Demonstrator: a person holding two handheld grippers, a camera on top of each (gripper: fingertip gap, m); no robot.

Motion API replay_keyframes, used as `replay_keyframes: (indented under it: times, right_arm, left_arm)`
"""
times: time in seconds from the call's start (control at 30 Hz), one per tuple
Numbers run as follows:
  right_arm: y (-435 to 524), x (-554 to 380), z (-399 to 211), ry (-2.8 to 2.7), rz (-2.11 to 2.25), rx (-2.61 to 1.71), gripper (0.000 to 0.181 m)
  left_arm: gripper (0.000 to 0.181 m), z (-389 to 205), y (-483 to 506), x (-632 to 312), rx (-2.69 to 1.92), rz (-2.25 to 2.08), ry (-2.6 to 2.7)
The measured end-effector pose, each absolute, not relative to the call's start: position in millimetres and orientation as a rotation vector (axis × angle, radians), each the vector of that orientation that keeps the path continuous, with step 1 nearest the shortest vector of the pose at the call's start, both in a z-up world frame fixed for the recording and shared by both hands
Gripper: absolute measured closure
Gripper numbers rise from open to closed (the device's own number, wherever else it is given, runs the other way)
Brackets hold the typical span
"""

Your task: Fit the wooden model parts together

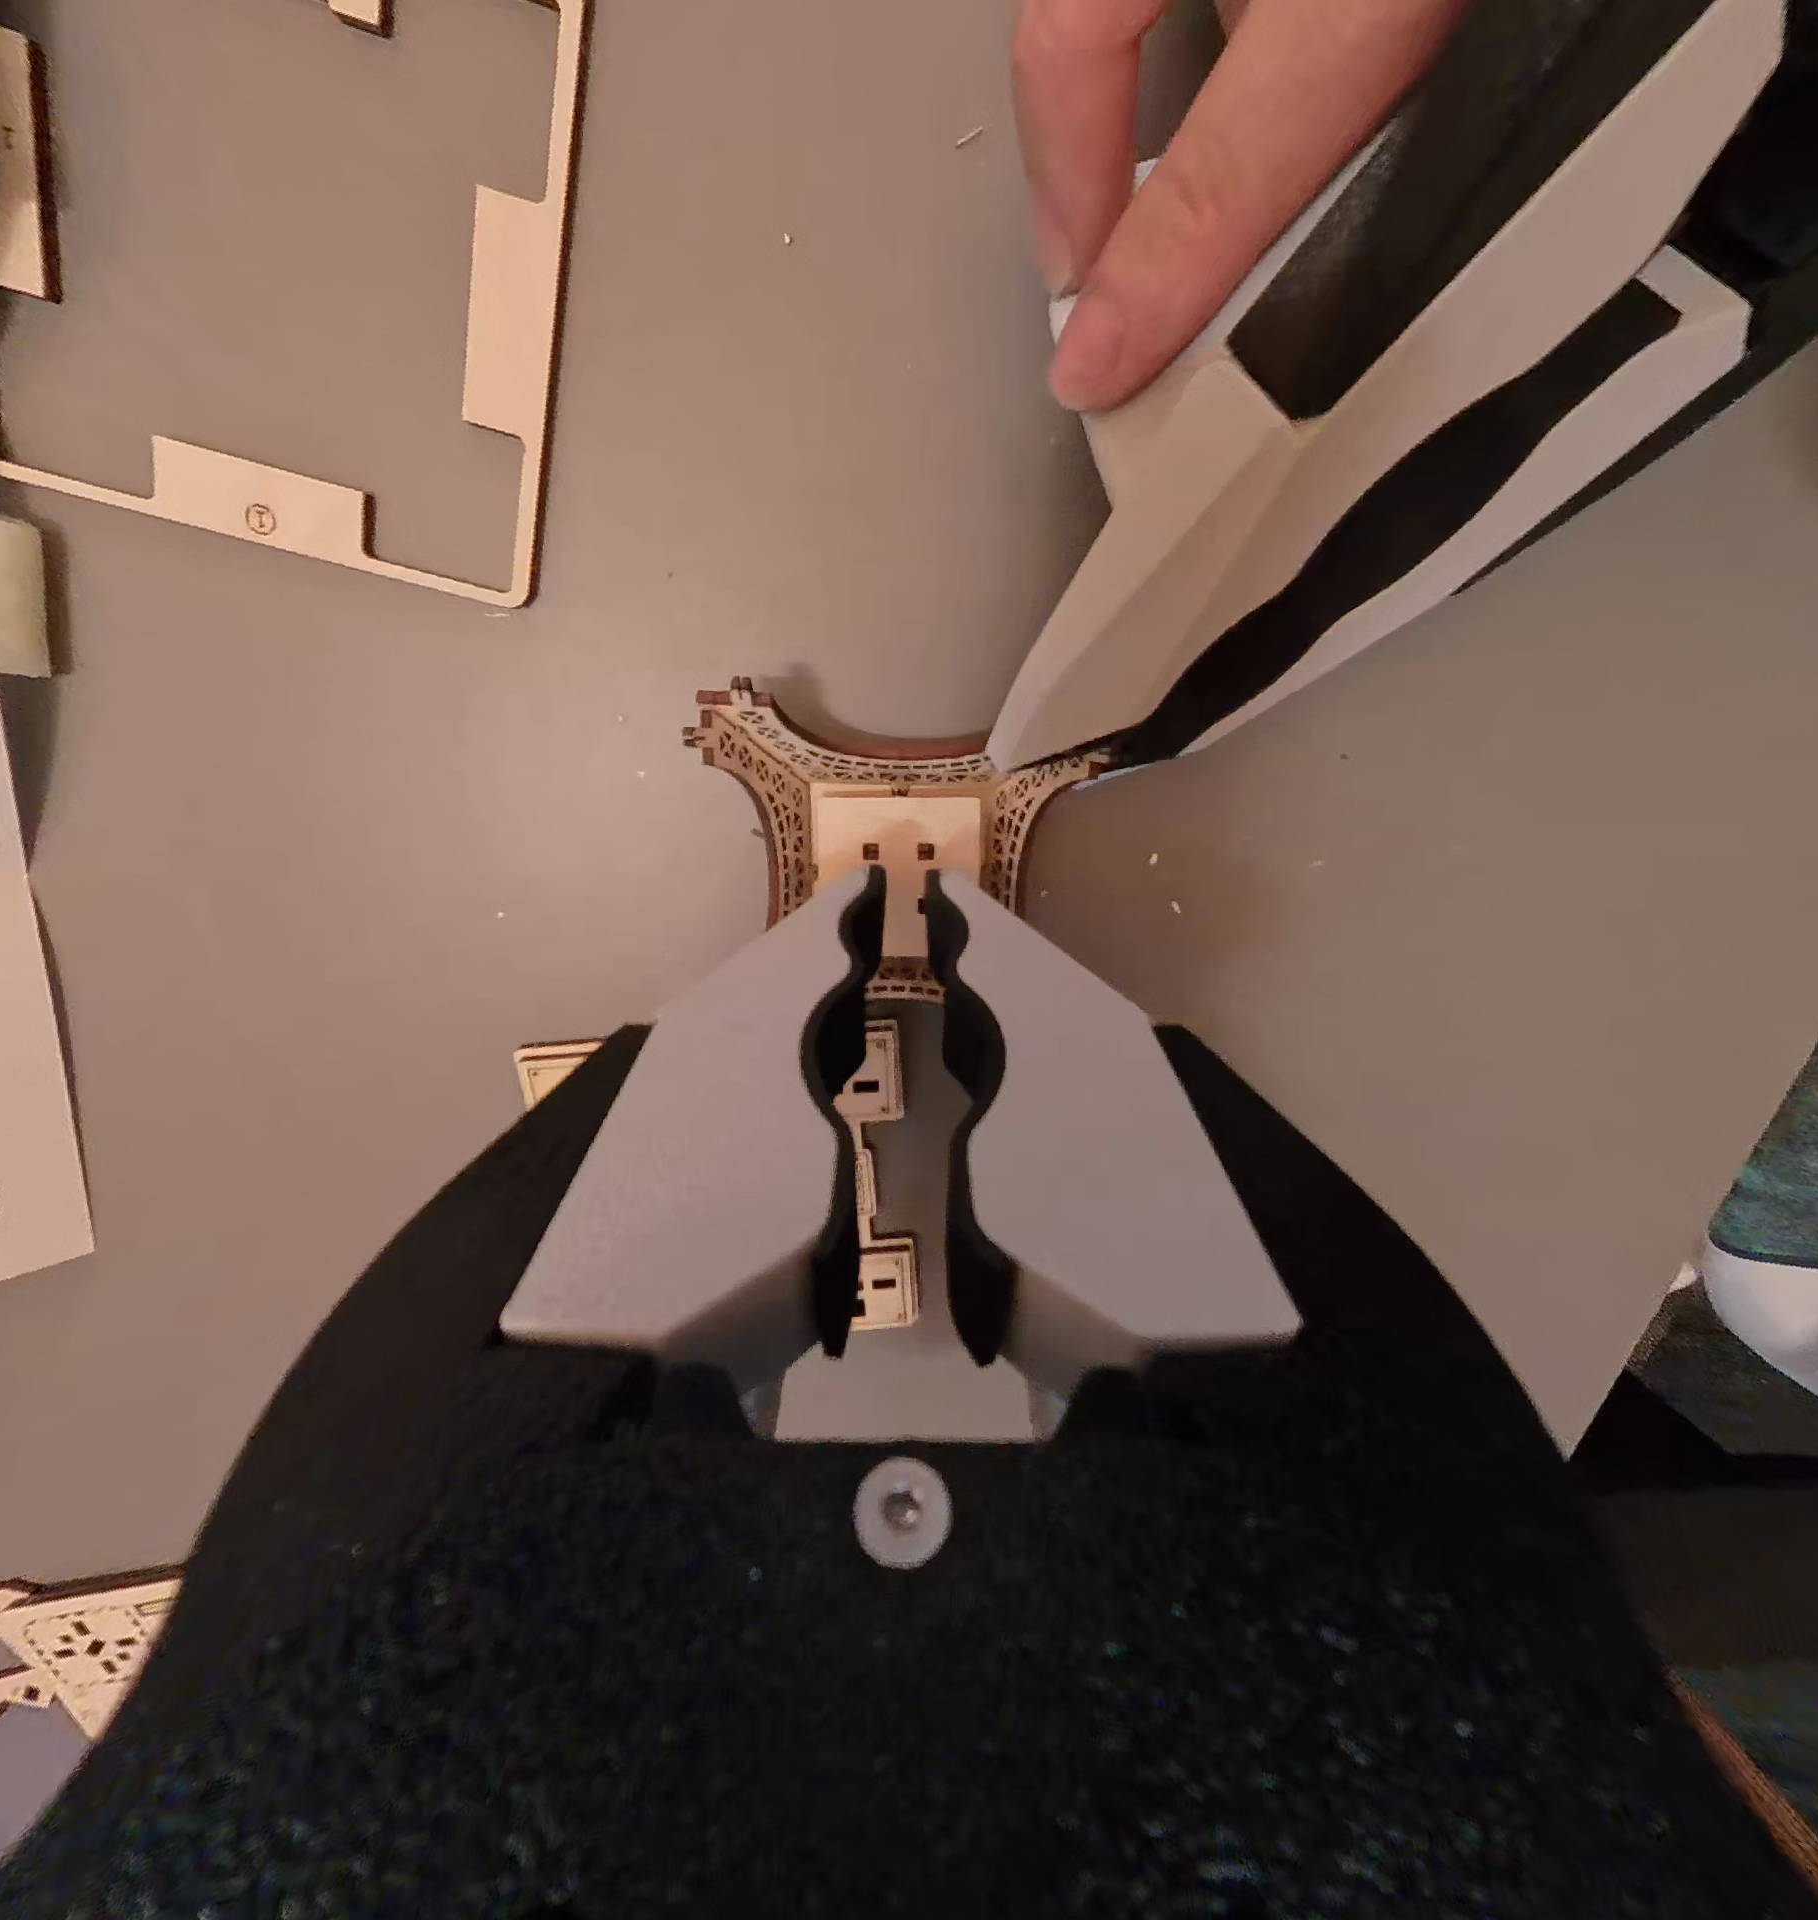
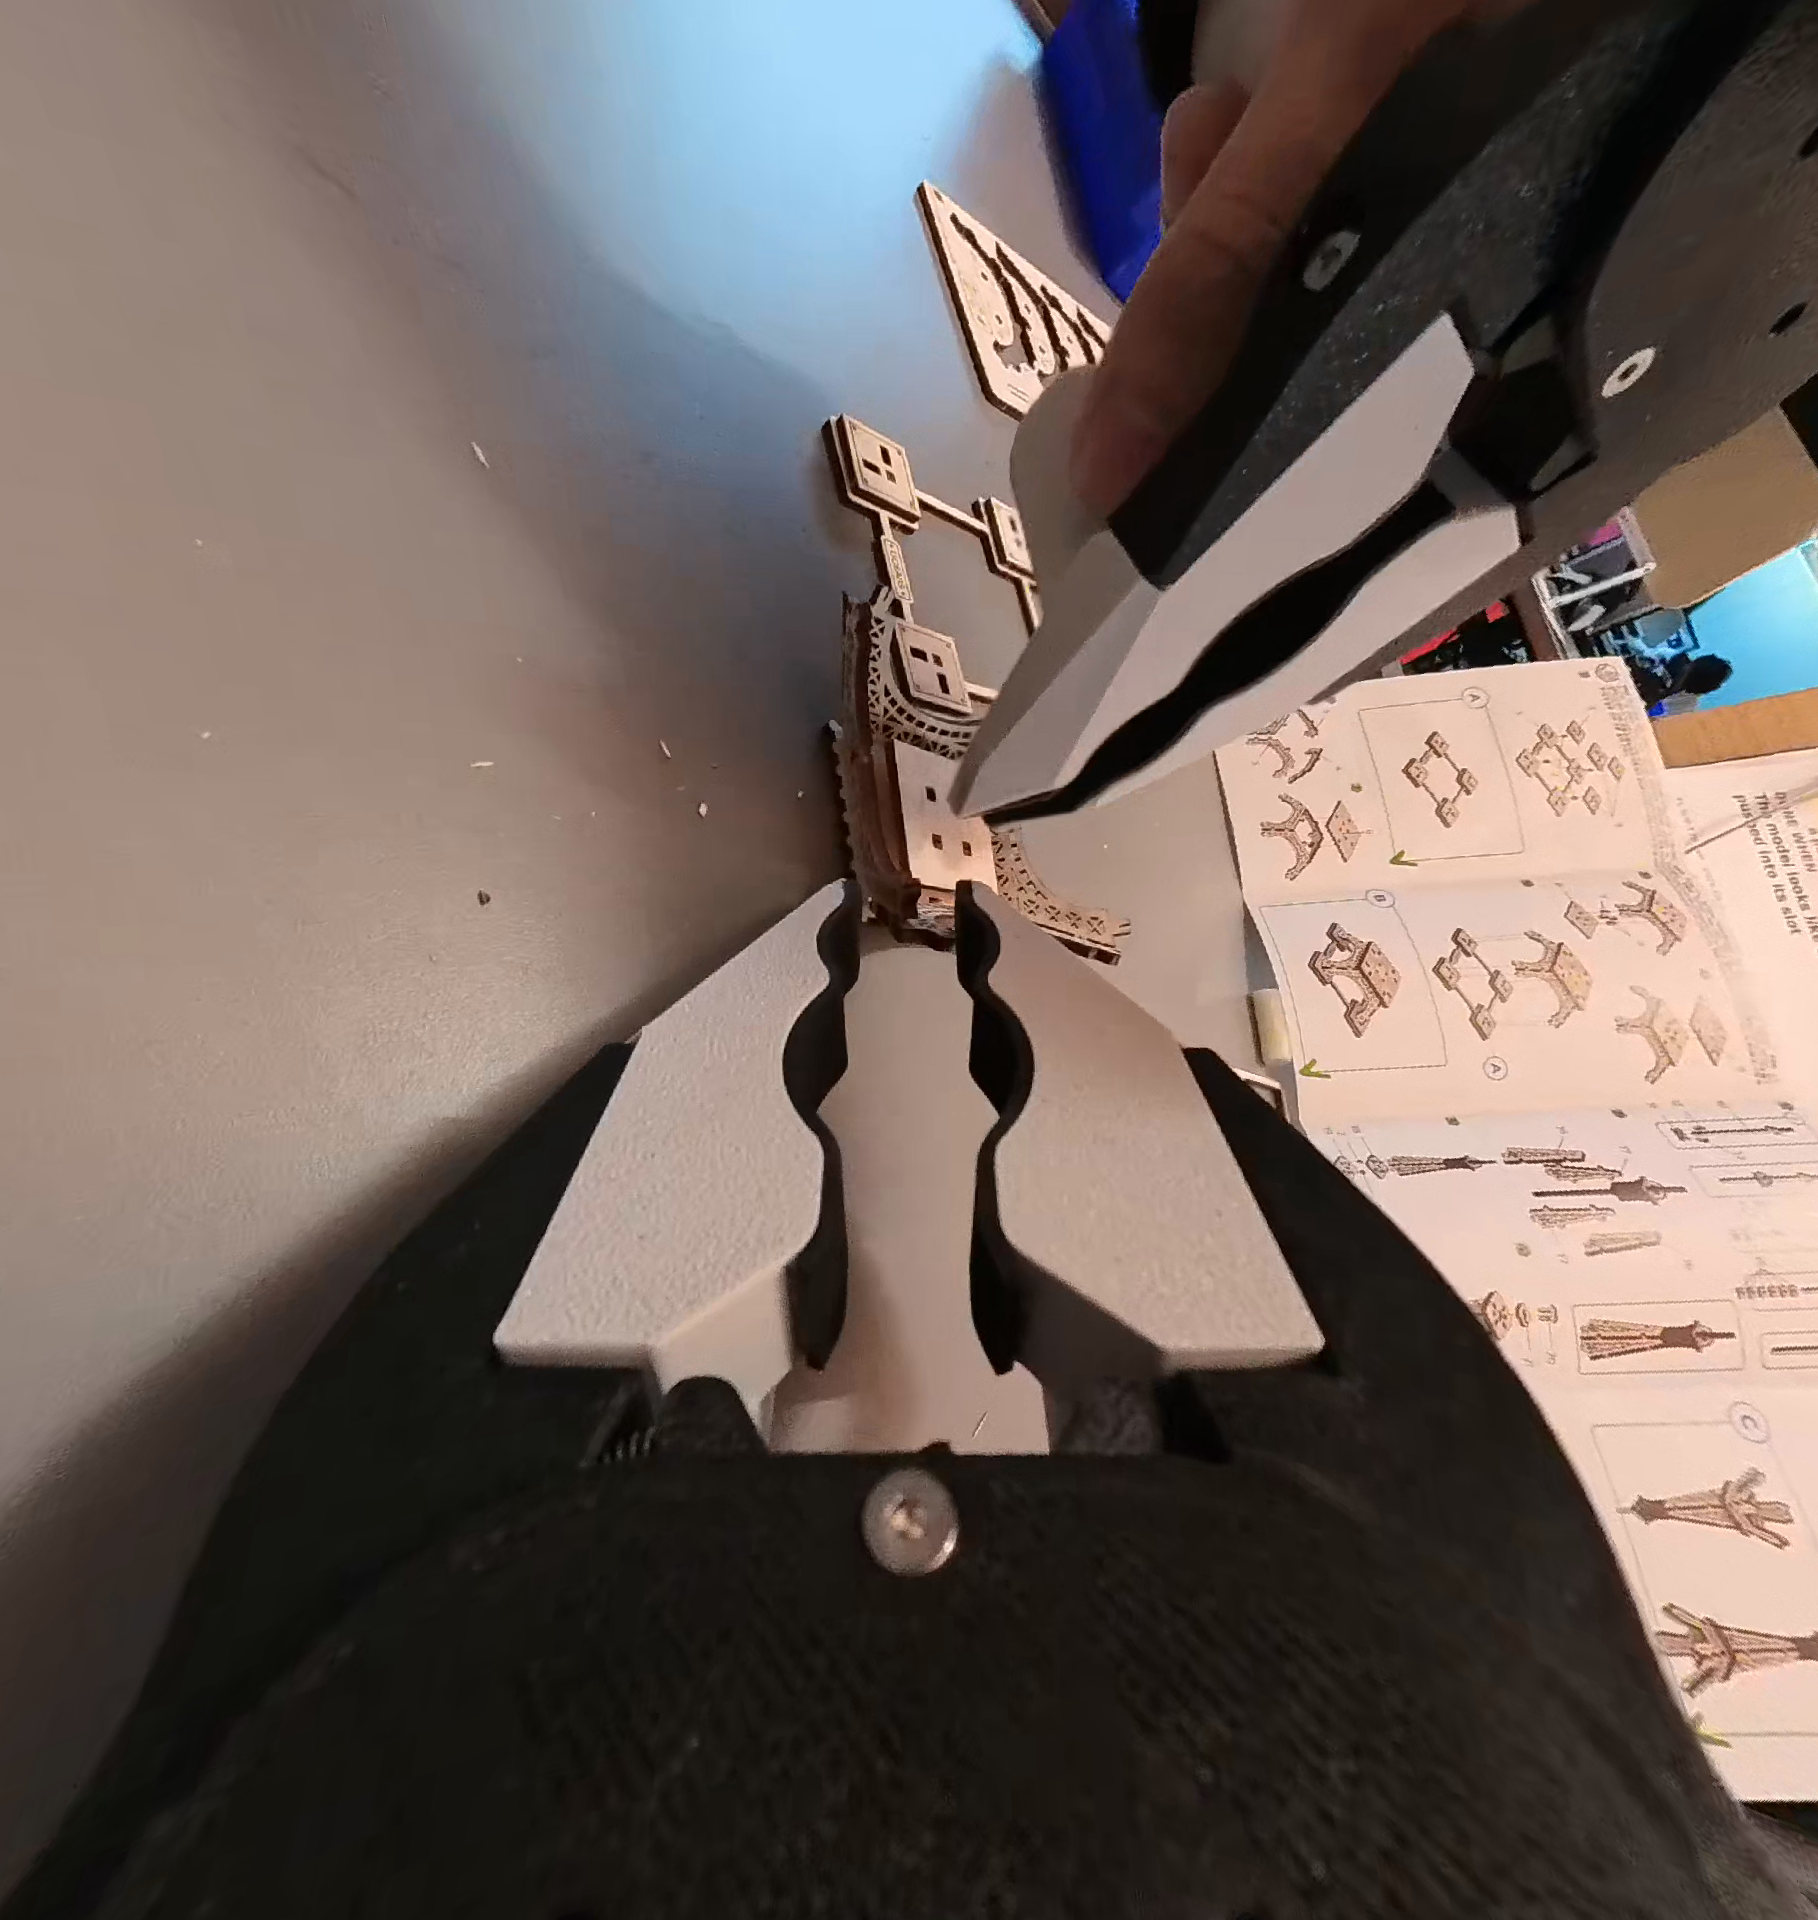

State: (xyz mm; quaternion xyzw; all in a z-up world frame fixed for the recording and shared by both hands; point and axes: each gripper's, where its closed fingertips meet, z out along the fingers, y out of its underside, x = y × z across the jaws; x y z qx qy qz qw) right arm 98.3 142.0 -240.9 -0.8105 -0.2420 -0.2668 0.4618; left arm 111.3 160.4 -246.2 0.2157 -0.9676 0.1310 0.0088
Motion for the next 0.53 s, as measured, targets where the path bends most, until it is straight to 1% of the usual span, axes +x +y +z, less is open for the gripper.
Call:
replay_keyframes:
  times: [0.03,0.43,0.53]
  right_arm:
    - [141.6,98.7,-240.8,-0.594,-0.656,-1.994,0.166]
    - [140.1,100.9,-241.4,-0.584,-0.652,-2.003,0.167]
    - [139.6,101.5,-240.7,-0.580,-0.653,-2.003,0.167]
  left_arm:
    - [0.179,-246.8,161.1,111.3,0.675,0.400,-3.026]
    - [0.181,-252.3,162.1,111.8,0.579,0.309,-3.094]
    - [0.181,-246.8,158.6,113.6,0.575,0.348,-3.105]
